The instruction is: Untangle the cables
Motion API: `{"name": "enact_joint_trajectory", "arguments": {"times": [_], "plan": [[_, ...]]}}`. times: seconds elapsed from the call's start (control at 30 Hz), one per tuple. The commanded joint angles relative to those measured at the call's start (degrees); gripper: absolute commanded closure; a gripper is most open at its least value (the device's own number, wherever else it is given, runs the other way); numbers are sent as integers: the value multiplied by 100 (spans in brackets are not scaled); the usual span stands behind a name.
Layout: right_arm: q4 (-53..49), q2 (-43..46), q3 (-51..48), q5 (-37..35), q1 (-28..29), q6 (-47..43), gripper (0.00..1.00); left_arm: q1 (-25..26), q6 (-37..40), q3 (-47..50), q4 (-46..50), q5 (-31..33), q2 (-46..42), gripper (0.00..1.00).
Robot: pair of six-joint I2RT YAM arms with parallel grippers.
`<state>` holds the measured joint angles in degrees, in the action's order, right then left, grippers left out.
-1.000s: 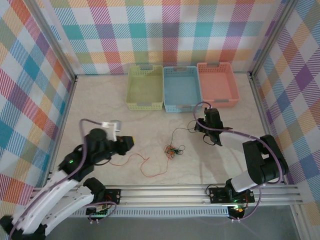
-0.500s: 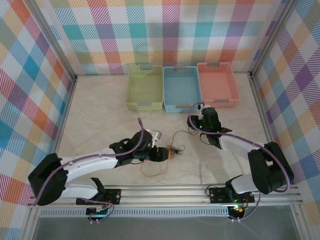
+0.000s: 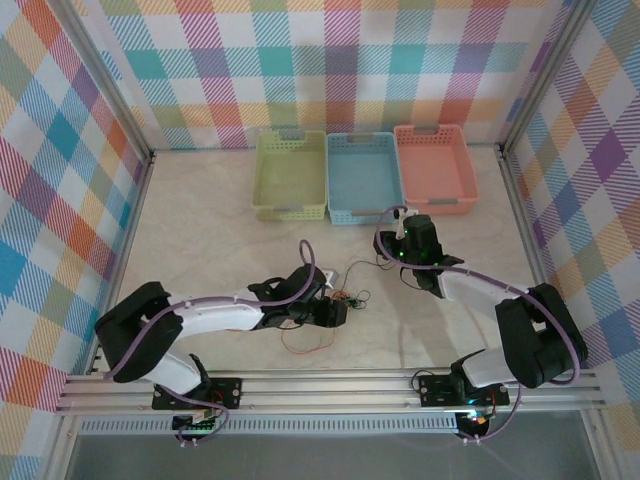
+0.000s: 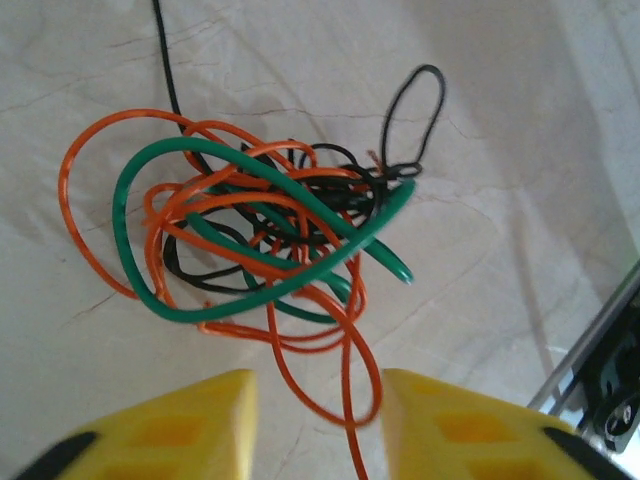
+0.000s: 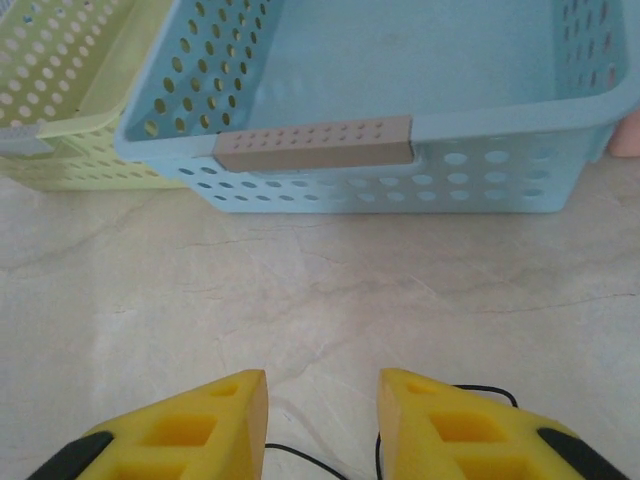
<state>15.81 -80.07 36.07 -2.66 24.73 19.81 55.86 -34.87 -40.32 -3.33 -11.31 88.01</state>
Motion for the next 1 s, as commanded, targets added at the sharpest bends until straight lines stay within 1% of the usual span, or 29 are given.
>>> {"name": "enact_joint_trajectory", "arguments": {"times": [0.0, 0.03, 0.07, 0.13, 0.23, 0.3, 0.43, 0.6, 0.73, 0.87, 0.9, 0.97], "plan": [[296, -8, -45, 336, 31, -213, 65, 49, 98, -190, -119, 175, 104, 84], [378, -24, -48, 494, 32, -236, 65, 20, 141, -214, 25, 279, 52, 95], [500, -24, -55, 680, 40, -281, 65, -16, 197, -240, 112, 336, -13, 100], [717, -18, -66, 1046, 120, -462, 65, -158, 359, -273, 352, 416, -286, 100], [762, 123, -24, 1461, 317, -886, 64, -390, 665, -292, 736, 453, -804, 100], [754, 238, -6, 1960, 443, -1154, 64, -480, 954, -333, 1030, 487, -1106, 100], [959, 396, -96, 2698, 724, -1577, 63, -712, 1409, -364, 1507, 422, -1595, 100], [909, 272, -29, 3351, 1149, -2158, 63, -859, 1616, -70, 1525, 240, -2262, 100], [764, 114, 105, 3627, 1443, -2474, 63, -877, 1814, 6, 1733, 281, -2517, 100], [638, 119, 126, 3627, 1501, -2500, 64, -924, 1910, 112, 1794, 279, -2663, 100], [593, 123, 128, 3623, 1497, -2717, 64, -934, 1920, 161, 1756, 288, -2698, 100], [484, 115, 152, 3706, 1497, -2800, 66, -965, 1913, 254, 1710, 305, -2753, 100]]}}
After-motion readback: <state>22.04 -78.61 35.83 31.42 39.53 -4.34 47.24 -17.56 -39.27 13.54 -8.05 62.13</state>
